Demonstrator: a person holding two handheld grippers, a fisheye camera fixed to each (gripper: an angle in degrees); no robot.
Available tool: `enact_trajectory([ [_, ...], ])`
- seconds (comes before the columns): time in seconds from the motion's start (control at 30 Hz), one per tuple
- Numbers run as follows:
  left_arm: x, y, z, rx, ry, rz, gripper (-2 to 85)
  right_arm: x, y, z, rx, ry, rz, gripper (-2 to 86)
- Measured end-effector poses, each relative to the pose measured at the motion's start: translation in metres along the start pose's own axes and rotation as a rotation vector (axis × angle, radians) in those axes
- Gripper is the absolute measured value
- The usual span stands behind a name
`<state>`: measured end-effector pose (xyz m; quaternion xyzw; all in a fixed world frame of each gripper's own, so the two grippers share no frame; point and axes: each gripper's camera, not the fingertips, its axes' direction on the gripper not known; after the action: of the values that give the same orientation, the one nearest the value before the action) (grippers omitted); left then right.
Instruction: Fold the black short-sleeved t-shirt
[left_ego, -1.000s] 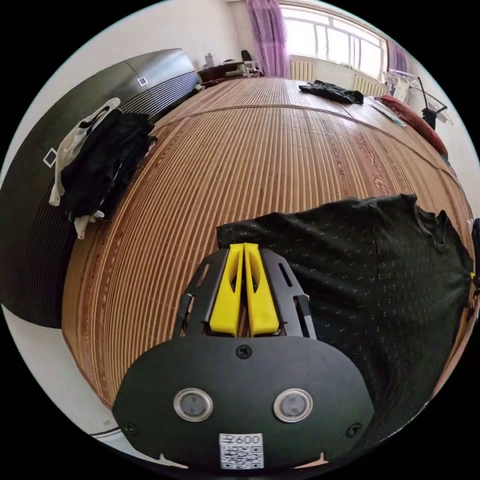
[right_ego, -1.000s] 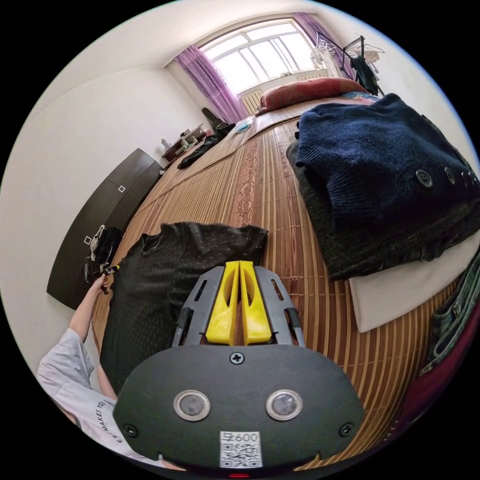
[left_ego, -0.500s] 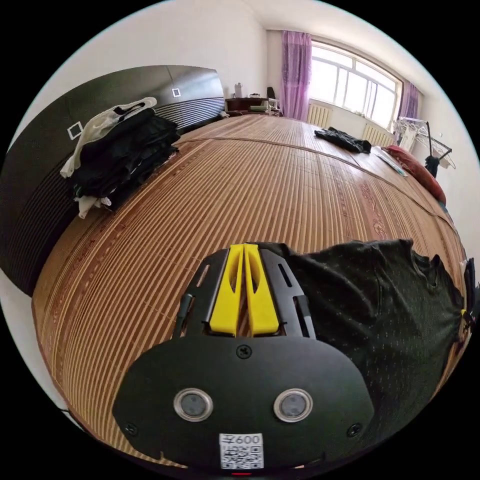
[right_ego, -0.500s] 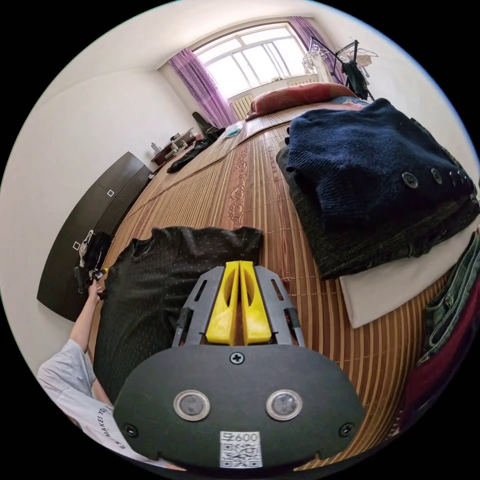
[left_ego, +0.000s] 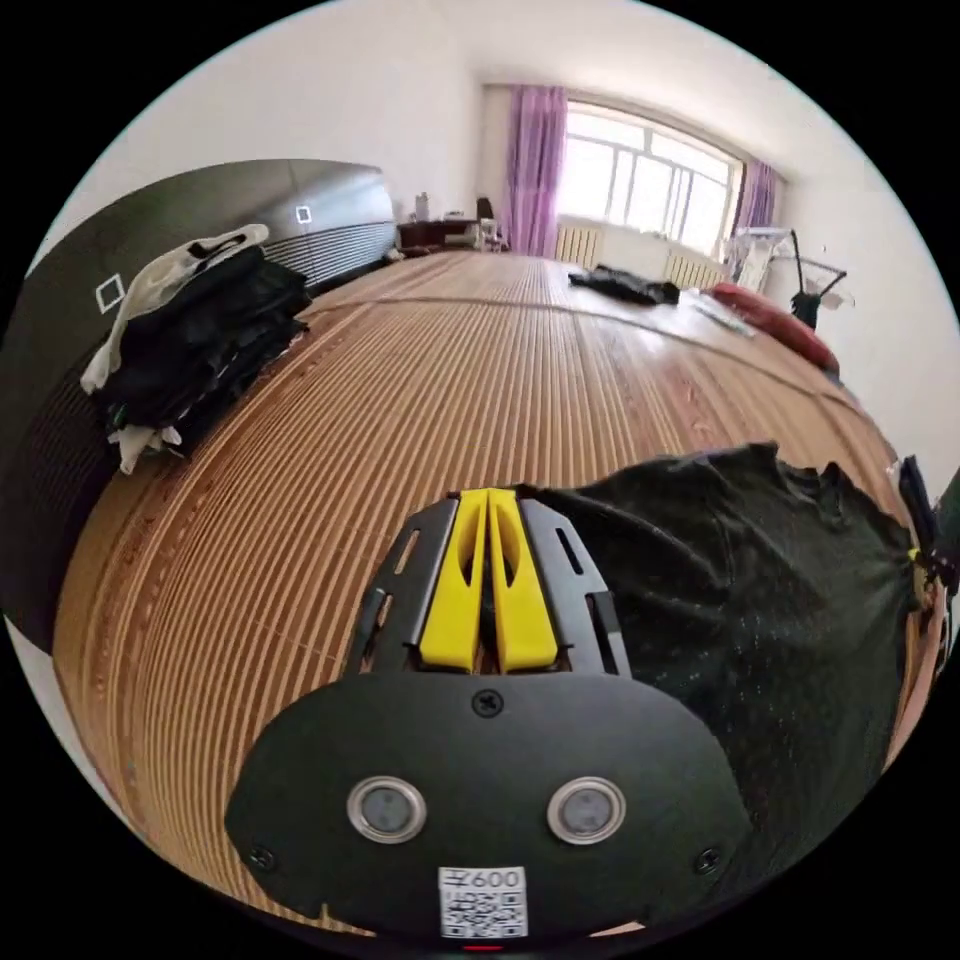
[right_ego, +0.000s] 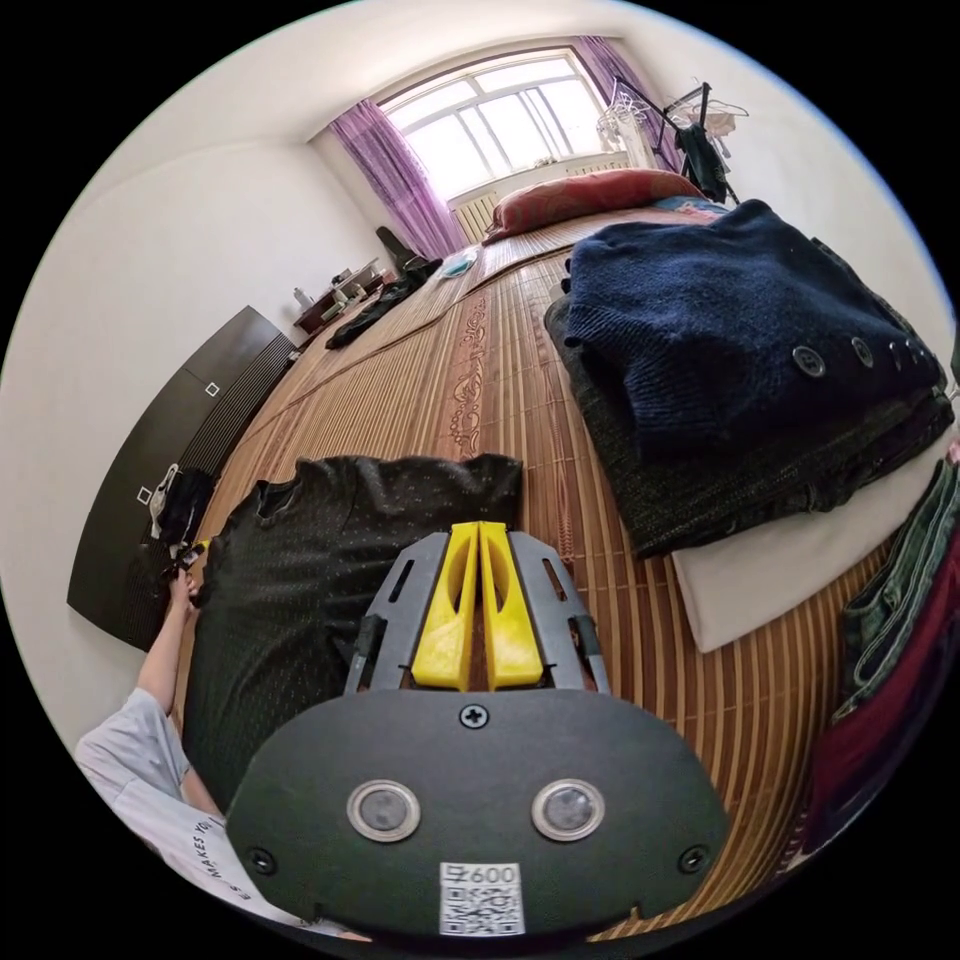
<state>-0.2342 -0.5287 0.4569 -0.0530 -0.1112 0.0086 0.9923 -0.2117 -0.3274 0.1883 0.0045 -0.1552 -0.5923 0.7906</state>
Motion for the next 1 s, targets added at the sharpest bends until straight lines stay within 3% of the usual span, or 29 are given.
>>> enact_trajectory([
  [0.17, 0.071, 0.004, 0.014, -0.038, -0.397, 0.026, 0.3, -0.001, 0.004, -0.001, 0.024, 0.041, 0.032, -0.8],
  [0.33, 0.115, 0.007, 0.012, 0.002, -0.437, 0.148, 0.5, 0.008, 0.007, -0.002, 0.031, -0.015, 0.061, -0.8],
  [0.43, 0.131, 0.033, -0.058, 0.353, -0.529, -0.159, 0.7, 0.015, 0.01, -0.003, 0.039, -0.049, 0.081, -0.8],
  [0.53, 0.179, 0.055, -0.104, 0.593, -0.478, -0.072, 0.8, 0.015, 0.012, -0.005, 0.046, -0.057, 0.078, -0.5],
  [0.6, 0.252, 0.065, -0.135, 0.671, -0.356, 0.159, 0.8, 0.015, 0.015, -0.012, 0.075, -0.057, 0.086, -0.1],
  [0.67, 0.308, 0.072, -0.156, 0.666, -0.2, 0.215, 0.8, 0.015, 0.022, -0.03, 0.18, -0.093, 0.047, 2.2],
  [0.73, 0.368, 0.078, -0.175, 0.619, 0.173, 0.224, 0.8, 0.016, 0.026, -0.038, 0.233, -0.11, 0.023, 6.9],
  [0.77, 0.381, 0.08, -0.178, 0.609, 0.277, 0.209, 0.8, 0.017, 0.025, -0.036, 0.215, -0.129, 0.014, 9.3],
  [0.83, 0.427, 0.082, -0.17, 0.559, 0.654, 0.117, 0.8, 0.02, 0.02, -0.022, 0.118, -0.117, 0.05, 9.7],
  [0.9, 0.46, 0.078, -0.148, 0.465, 0.815, 0.105, 0.7, 0.018, 0.02, -0.017, 0.099, -0.044, 0.067, 7.7],
  [0.97, 0.486, 0.079, -0.125, 0.385, 0.85, 0.205, 0.7, 0.005, 0.021, -0.018, 0.104, 0.002, 0.004, 6.1],
  [1.0, 0.499, 0.09, -0.113, 0.426, 0.789, 0.288, 0.6, 0.004, 0.021, -0.017, 0.098, 0.008, -0.006, 6.1],
])
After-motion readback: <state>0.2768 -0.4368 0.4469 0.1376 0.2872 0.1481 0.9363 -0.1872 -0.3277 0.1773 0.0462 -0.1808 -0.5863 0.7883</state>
